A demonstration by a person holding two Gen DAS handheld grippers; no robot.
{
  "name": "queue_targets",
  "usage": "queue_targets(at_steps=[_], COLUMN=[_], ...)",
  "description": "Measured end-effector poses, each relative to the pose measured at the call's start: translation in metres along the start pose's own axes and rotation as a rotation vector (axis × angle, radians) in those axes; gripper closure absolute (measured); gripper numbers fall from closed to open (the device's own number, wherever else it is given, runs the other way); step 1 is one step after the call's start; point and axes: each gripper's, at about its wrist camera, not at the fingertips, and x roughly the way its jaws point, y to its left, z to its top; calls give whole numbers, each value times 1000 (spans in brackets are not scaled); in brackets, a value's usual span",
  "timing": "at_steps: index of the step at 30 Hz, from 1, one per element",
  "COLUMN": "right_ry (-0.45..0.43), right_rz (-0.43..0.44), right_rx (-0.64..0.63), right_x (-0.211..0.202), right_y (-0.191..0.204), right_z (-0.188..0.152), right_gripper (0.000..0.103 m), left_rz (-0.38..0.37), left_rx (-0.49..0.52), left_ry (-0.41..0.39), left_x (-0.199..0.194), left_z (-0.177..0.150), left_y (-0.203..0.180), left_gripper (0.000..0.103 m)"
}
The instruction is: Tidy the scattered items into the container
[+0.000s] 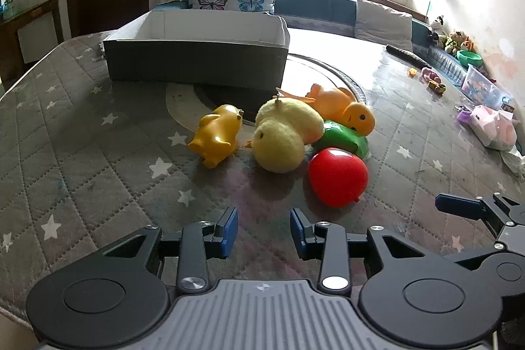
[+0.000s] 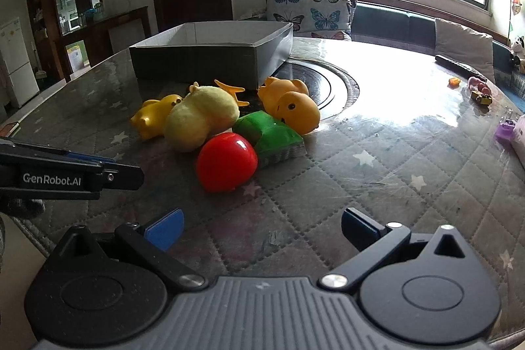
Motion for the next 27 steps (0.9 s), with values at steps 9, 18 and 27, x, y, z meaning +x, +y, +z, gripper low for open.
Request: queue_targets(at_steps=[9,18,27], right_ry=[13,13,19], right_rz=[5,13,14], right_rx=[-4,-10,-18], right_x=[-1,-8,-8], right_y=[3,6,9], right_z=[-3,-10,-12], right_gripper=[0,0,0], left_rz=[-1,14,13], left_rx=[13,33,44], left_ry=[9,34,43], left_x=[-4,-4,-6], left_z=[-7,-12,-15], left_y=[-4,-11,-15], left_gripper=[65,64,64])
